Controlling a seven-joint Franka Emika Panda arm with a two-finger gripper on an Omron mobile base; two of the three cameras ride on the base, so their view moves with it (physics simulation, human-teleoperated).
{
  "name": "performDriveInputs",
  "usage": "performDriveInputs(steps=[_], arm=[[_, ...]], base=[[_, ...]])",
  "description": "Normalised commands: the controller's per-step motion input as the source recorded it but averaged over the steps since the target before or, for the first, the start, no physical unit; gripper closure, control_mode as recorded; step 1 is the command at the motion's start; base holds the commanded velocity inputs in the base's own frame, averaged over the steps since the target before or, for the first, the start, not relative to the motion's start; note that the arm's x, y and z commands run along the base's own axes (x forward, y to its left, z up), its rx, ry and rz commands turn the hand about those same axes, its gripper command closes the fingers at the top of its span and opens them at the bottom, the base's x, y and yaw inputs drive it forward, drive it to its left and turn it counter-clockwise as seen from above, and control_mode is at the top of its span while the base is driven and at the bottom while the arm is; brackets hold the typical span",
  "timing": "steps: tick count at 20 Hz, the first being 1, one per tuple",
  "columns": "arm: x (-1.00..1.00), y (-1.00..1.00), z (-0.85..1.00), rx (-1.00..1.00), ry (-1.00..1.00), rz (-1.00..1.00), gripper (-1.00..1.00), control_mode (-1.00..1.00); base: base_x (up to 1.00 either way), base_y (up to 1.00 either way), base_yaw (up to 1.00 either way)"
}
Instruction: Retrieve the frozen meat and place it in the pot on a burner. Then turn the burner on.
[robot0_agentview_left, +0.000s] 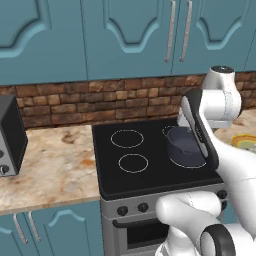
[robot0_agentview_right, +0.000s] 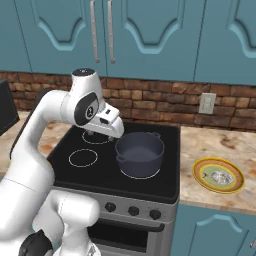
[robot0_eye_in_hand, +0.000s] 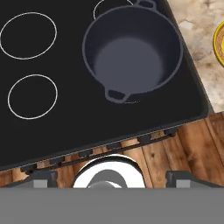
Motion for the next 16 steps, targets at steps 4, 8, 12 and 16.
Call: performDriveInputs(steps=[4, 8, 12, 16], arm=[[0.00, -0.90, 0.00, 0.00, 0.01, -0.18, -1.00, -1.00], [0.00, -0.95, 0.00, 0.00, 0.00, -0.21, -1.00, -1.00], [0.09, -0.84, -0.05, 0.00, 0.00, -0.19, -1.00, -1.00], [0.21, -0.84, 0.00, 0.00, 0.02, -0.17, -1.00, -1.00]], base=[[0.00, 0.00, 0.00], [0.00, 0.00, 0.00], [0.00, 0.00, 0.00], [0.00, 0.00, 0.00]])
